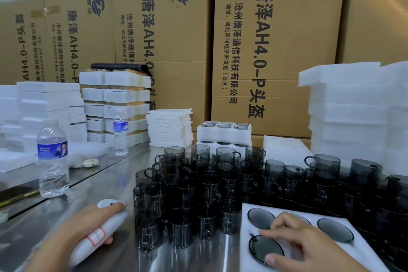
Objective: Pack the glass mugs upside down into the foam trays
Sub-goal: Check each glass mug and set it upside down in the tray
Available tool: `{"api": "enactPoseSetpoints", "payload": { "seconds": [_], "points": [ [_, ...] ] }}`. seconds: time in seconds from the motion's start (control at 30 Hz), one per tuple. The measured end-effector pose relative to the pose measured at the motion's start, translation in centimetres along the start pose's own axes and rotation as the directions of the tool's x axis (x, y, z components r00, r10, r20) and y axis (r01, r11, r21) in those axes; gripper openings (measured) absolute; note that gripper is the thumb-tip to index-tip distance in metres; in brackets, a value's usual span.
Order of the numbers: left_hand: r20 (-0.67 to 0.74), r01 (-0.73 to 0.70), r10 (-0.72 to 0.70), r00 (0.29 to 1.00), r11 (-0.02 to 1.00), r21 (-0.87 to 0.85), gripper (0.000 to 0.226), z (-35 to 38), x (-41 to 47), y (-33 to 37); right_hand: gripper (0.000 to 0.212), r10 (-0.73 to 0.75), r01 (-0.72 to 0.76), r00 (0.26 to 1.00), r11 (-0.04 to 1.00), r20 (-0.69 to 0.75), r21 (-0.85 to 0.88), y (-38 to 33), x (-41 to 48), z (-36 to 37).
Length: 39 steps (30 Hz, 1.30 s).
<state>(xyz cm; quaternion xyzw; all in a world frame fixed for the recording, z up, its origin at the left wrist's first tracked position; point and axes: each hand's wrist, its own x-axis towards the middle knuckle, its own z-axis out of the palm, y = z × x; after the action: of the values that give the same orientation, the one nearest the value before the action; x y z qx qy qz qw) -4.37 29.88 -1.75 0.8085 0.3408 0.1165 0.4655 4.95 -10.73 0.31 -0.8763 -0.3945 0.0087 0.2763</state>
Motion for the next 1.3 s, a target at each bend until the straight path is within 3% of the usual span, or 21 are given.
{"api": "enactPoseSetpoints", "payload": {
  "seconds": [0.1, 0.2, 0.33, 0.43, 0.57, 0.67, 0.83, 1.03, 1.13, 1.2, 1.23, 1.3],
  "points": [
    [0.011, 0.007, -0.007, 1.0, 1.0, -0.027, 0.044, 0.0, -0.2, 0.0, 0.073, 0.0, 0.0, 1.0, 1.0, -0.003, -0.001, 0.0, -0.1, 0.0],
    [-0.001, 0.065, -0.065, 0.998, 0.997, 0.049, 0.052, -0.2, 0.1, 0.0, 0.076, -0.001, 0.001, 1.0, 1.0, 0.0, -0.012, -0.1, -0.1, -0.1],
    [-0.025, 0.028, -0.025, 0.999, 0.994, 0.108, 0.046, -0.4, 1.6, -0.2, 0.08, 0.001, -0.001, 1.0, 1.0, 0.001, -0.021, -0.1, -0.1, -0.1],
    [-0.116, 0.006, 0.03, 0.993, 0.954, 0.298, 0.042, -0.8, 2.5, 0.1, 0.079, 0.001, -0.001, 1.0, 1.0, 0.005, -0.028, -0.1, -0.2, -0.1],
    [-0.21, 0.08, 0.052, 0.976, 0.816, 0.573, 0.045, -1.7, 3.5, 0.6, 0.064, 0.003, -0.003, 1.0, 0.998, 0.002, -0.055, -0.3, -0.3, -0.1],
    [-0.302, 0.119, 0.054, 0.952, 0.843, 0.525, 0.037, -2.2, 5.4, 0.1, 0.055, 0.014, -0.013, 1.0, 0.999, 0.008, -0.045, -0.2, -0.3, -0.1],
    [-0.363, 0.141, 0.042, 0.931, 0.875, 0.463, 0.028, -2.8, 8.4, -1.2, 0.06, 0.019, -0.019, 1.0, 0.999, 0.004, -0.033, 0.0, -0.4, 0.0],
    [-0.422, 0.114, 0.133, 0.897, 0.851, 0.512, 0.021, -1.6, 5.1, 1.9, 0.06, 0.013, -0.014, 1.0, 0.998, -0.005, -0.059, 0.1, -0.5, 0.1],
    [-0.518, 0.005, 0.311, 0.797, 0.854, 0.52, 0.034, -0.4, 2.4, 4.9, 0.063, 0.008, -0.008, 1.0, 0.998, 0.001, -0.065, 0.2, -0.6, 0.1],
    [-0.511, -0.193, 0.477, 0.715, 0.838, 0.511, 0.041, 1.3, 0.0, 7.4, 0.062, 0.008, -0.008, 1.0, 0.998, 0.004, -0.058, 0.2, -0.6, 0.1],
    [-0.472, -0.316, 0.538, 0.698, 0.823, 0.472, 0.038, 2.2, -1.1, 8.8, 0.06, 0.009, -0.008, 1.0, 0.999, 0.006, -0.054, 0.2, -0.6, 0.1],
    [-0.339, -0.461, 0.566, 0.751, 0.818, 0.344, 0.036, 3.8, -2.6, 11.0, 0.058, 0.01, -0.01, 1.0, 0.998, 0.012, -0.054, 0.2, -0.6, 0.1]
  ]
}}
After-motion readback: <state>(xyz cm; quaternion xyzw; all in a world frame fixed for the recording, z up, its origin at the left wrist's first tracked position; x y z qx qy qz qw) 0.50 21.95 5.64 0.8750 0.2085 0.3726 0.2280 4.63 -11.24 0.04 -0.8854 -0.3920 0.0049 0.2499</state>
